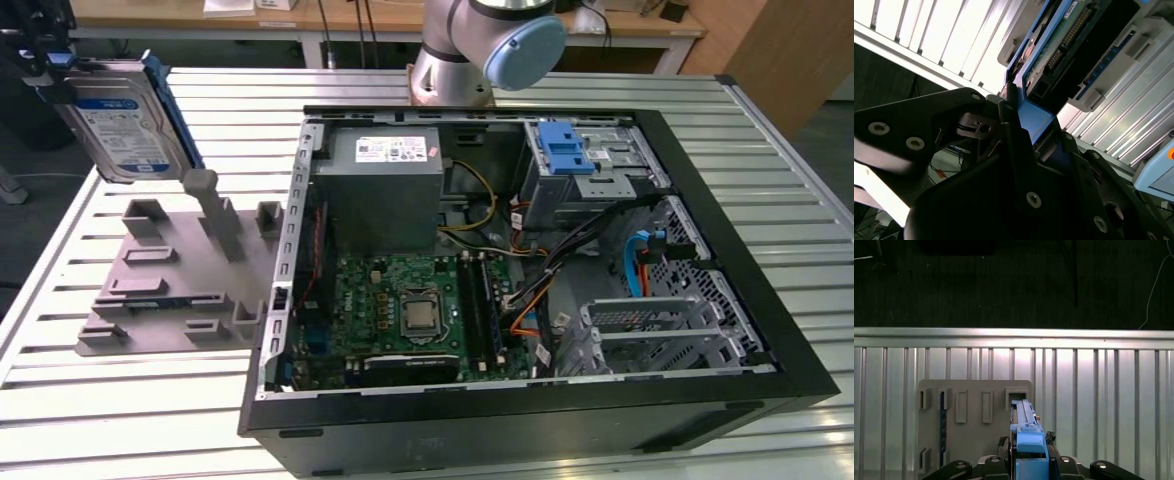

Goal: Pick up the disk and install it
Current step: 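Pick up the disk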

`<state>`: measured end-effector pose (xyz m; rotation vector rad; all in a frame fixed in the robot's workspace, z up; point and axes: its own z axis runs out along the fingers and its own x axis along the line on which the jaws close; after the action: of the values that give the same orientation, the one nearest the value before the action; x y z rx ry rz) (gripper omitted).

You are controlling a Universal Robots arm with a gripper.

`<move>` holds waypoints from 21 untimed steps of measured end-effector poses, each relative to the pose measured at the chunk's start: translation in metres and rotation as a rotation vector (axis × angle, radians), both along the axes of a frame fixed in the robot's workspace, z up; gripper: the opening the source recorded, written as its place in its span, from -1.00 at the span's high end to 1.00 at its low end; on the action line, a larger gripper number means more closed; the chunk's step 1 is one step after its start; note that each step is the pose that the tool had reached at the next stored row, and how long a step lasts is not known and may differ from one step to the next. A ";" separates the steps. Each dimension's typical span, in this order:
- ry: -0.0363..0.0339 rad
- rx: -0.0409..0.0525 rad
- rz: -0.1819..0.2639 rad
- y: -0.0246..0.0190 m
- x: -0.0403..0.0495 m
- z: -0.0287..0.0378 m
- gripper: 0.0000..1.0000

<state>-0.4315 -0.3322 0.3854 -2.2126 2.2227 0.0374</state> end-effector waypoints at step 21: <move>0.0000 0.0000 0.000 0.0000 0.0000 0.0042 0.27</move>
<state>-0.4315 -0.3322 0.3896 -2.2126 2.2227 0.0374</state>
